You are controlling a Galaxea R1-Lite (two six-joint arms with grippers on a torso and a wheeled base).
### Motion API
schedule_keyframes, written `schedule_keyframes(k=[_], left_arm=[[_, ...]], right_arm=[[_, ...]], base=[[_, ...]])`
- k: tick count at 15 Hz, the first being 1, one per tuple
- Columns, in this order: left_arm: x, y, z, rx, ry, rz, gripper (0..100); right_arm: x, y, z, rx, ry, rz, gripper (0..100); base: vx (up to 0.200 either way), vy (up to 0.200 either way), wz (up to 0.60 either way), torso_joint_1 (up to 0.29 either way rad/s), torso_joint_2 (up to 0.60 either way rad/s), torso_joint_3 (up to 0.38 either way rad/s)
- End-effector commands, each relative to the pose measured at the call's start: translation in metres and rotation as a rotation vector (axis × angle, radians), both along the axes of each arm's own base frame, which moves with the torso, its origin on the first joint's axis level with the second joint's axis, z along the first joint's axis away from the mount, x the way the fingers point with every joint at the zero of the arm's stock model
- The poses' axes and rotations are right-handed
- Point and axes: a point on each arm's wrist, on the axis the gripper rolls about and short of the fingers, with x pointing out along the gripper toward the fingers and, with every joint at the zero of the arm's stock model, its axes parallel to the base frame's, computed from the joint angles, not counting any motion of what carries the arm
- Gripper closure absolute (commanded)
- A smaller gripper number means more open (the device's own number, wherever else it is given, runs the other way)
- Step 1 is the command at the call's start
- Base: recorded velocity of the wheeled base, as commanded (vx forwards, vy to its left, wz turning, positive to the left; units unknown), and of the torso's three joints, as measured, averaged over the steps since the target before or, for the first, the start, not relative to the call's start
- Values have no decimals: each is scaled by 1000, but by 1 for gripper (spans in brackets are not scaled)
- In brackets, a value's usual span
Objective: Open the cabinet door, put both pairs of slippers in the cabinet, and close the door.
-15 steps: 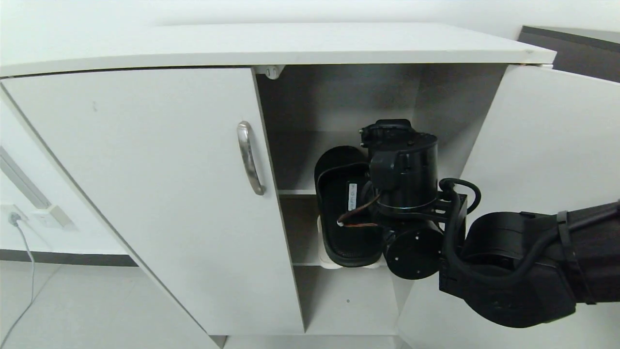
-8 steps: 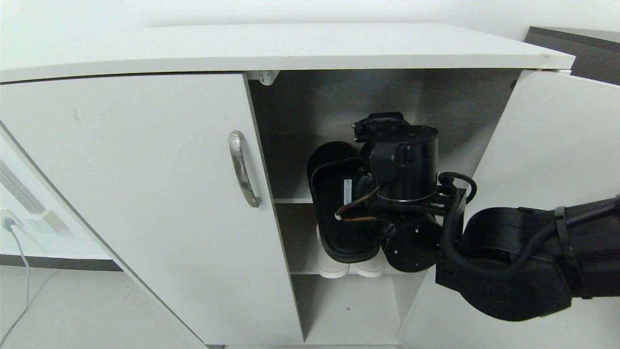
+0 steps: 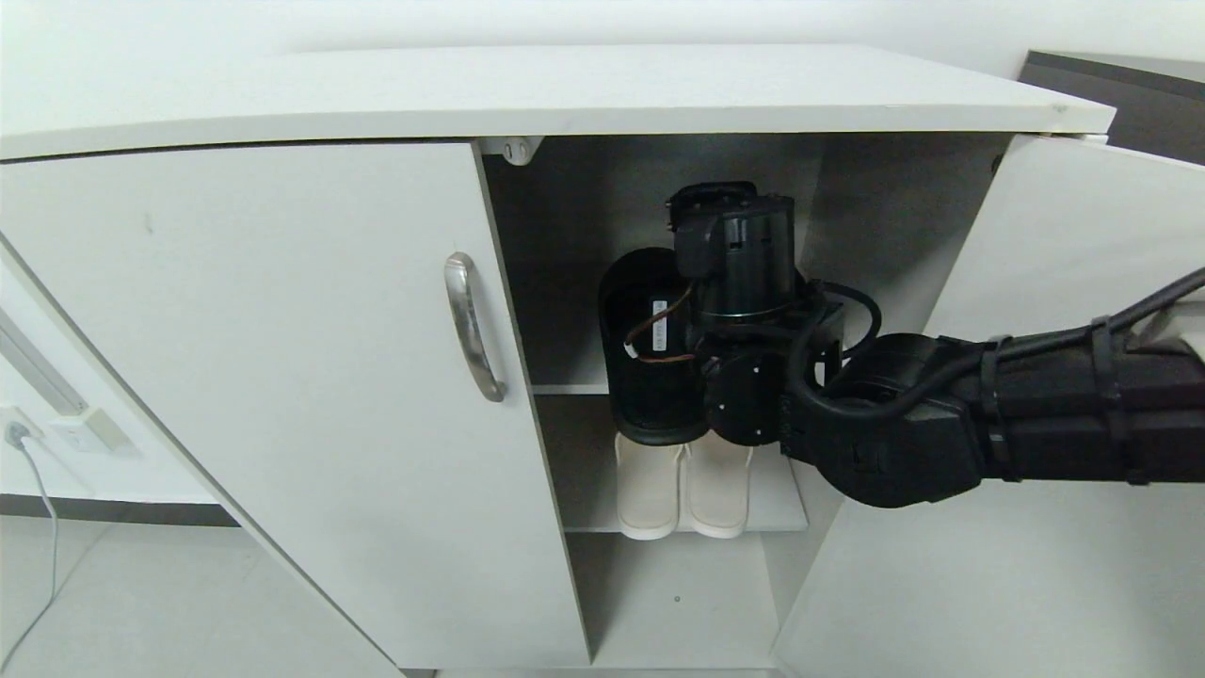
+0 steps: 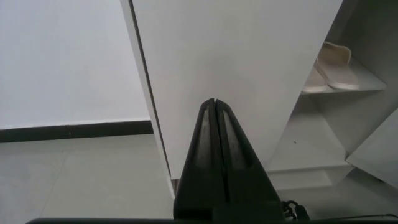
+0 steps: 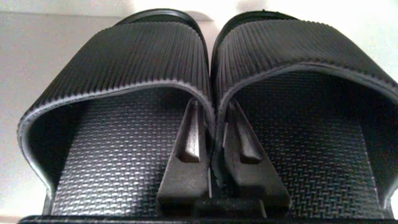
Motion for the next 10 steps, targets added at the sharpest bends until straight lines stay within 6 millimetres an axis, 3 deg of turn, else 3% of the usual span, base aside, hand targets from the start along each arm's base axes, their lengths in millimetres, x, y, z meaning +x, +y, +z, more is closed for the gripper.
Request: schedule_keyframes(k=[1,10], left_arm=[[0,0,0,0,0,0,100],[0,0,0,0,2,0,100]], right_arm=[[13,6,-6,-4,3,-16,100],[35,4,0,24,5,-55,100]], base=[[0,0,0,0,0,0],[0,0,0,0,0,0]])
